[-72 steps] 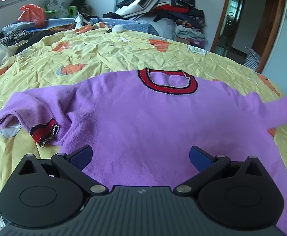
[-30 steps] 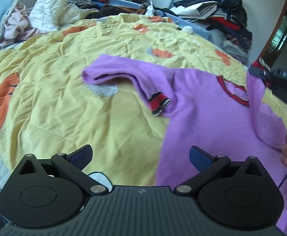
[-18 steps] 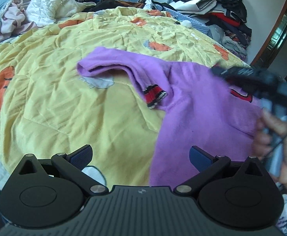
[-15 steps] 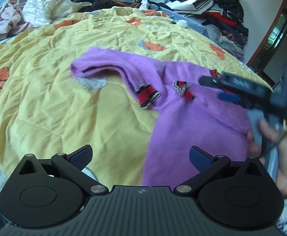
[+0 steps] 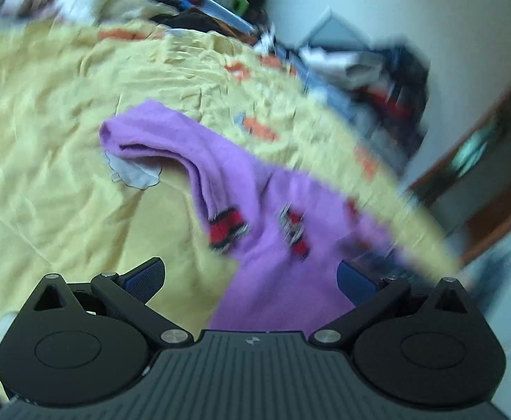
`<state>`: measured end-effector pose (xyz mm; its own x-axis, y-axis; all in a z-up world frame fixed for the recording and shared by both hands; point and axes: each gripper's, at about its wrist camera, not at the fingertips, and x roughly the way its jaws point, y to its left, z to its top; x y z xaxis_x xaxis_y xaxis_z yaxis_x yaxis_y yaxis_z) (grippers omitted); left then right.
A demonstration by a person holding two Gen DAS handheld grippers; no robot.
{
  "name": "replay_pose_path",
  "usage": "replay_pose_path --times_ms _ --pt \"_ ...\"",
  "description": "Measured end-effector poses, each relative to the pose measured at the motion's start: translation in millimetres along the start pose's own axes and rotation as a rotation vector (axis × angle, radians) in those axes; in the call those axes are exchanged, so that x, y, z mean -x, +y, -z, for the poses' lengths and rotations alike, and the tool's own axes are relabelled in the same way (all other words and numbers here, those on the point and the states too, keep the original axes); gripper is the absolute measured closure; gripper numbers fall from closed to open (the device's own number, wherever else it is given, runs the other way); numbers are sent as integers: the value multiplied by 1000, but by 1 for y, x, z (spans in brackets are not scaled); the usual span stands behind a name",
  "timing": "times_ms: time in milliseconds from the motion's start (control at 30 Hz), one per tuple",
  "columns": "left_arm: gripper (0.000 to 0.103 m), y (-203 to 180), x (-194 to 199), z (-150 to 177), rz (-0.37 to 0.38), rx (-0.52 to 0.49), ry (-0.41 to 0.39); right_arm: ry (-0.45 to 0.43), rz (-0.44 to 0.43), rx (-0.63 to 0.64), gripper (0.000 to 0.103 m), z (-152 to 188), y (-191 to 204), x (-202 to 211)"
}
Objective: Fold small clothes
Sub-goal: 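Grasp the red-striped cuff of the other sleeve with the left gripper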
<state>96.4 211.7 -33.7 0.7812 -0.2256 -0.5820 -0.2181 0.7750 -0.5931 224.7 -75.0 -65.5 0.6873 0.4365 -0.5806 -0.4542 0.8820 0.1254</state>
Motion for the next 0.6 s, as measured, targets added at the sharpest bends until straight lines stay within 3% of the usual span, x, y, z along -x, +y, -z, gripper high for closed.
replay_pose_path --times_ms 67,100,167,233,300,467,567,600 --pt "0 24 0 -9 57 123 -21 95 -29 108 22 4 26 -26" --pt "0 30 0 -14 46 117 -44 139 0 198 20 9 42 -38" --pt "0 28 -3 -28 -37 -9 -27 83 74 253 14 12 57 -31" --pt "0 17 -10 -40 -113 -199 17 53 26 184 9 11 50 -14" --pt "0 5 -12 -42 -130 -408 -13 9 2 84 0 17 37 7" --pt "0 -27 -19 -12 -140 -1059 -142 -64 -52 -92 0 51 -6 56" --pt "0 -27 -30 10 -114 -1414 -134 -160 -91 -173 0 71 -29 88" --pt "0 -26 -33 13 -119 -1475 -124 -176 -97 -189 0 76 -34 95"
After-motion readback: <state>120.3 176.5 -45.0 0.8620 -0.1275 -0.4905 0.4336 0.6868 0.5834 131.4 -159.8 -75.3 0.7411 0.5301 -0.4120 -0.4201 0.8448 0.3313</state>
